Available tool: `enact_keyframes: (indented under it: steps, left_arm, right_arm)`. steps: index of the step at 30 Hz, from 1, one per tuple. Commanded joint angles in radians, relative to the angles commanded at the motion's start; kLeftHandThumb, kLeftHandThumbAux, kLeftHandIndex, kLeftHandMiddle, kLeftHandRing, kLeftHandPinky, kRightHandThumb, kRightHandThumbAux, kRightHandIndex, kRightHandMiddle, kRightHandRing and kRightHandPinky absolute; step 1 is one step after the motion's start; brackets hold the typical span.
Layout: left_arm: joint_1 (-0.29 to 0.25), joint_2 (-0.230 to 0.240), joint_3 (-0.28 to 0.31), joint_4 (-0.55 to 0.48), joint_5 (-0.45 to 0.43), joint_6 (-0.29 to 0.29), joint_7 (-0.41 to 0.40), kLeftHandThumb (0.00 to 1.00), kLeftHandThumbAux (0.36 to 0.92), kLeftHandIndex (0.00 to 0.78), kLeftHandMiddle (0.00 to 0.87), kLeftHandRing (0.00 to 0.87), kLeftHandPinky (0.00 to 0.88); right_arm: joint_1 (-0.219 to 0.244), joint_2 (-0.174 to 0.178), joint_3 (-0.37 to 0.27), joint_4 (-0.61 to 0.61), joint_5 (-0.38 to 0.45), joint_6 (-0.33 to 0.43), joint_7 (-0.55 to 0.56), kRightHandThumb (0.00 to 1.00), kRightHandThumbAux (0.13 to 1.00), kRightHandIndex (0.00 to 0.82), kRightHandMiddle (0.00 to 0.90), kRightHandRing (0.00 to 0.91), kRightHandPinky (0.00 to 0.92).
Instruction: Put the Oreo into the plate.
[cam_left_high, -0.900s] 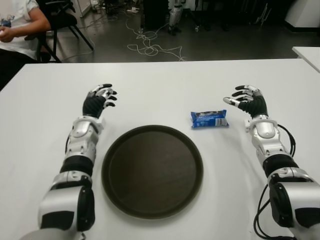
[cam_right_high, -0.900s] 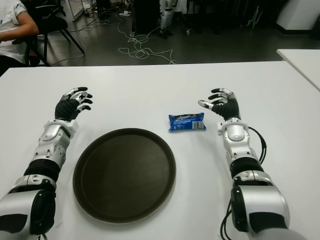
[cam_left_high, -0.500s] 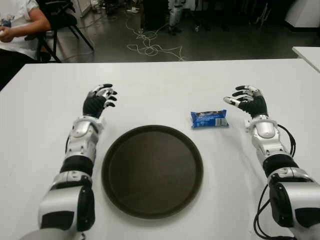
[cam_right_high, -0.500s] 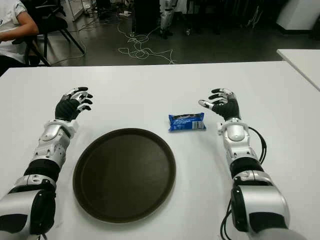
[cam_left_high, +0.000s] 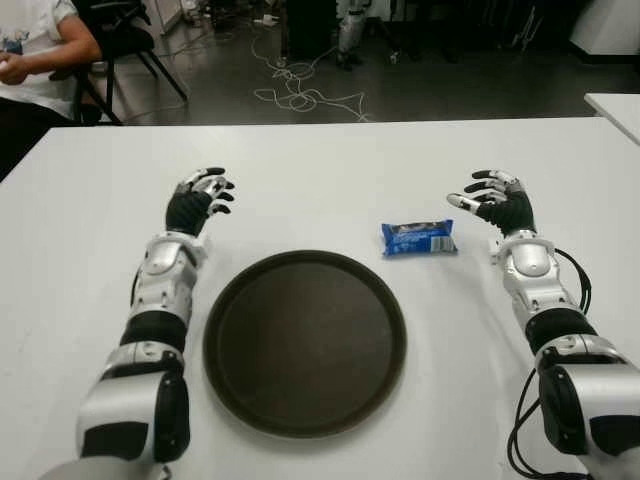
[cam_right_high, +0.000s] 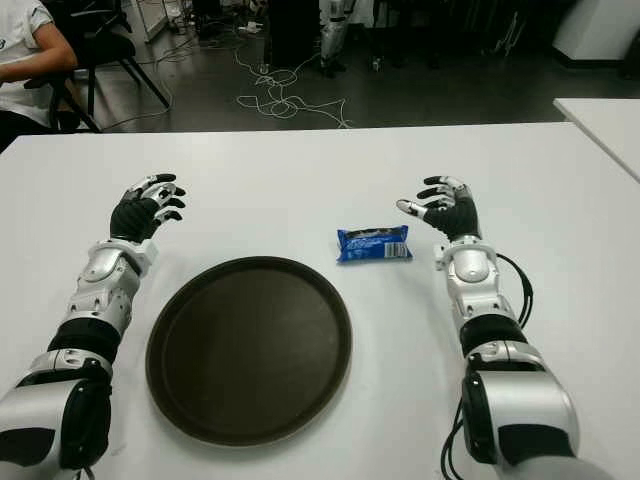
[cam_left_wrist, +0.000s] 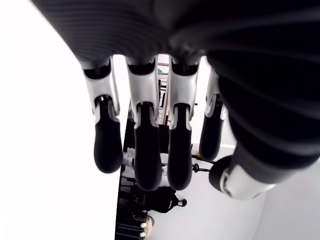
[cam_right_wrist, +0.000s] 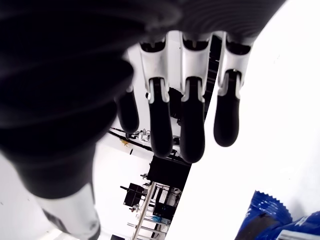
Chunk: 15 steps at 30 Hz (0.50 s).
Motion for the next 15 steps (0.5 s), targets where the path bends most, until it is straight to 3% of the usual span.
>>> enact_keyframes:
  steps: [15]
  left_arm:
    - [-0.001, -0.002, 0.003, -0.003, -0.003, 0.002, 0.005, 0.817, 0.691, 0.348, 0.507, 0.526, 0.588]
  right_arm:
    - [-0.003, -0.001, -0.005, 0.005, 0.009, -0.001, 0.015, 0.071, 0.826, 0.370, 0.460, 0.491, 0.508]
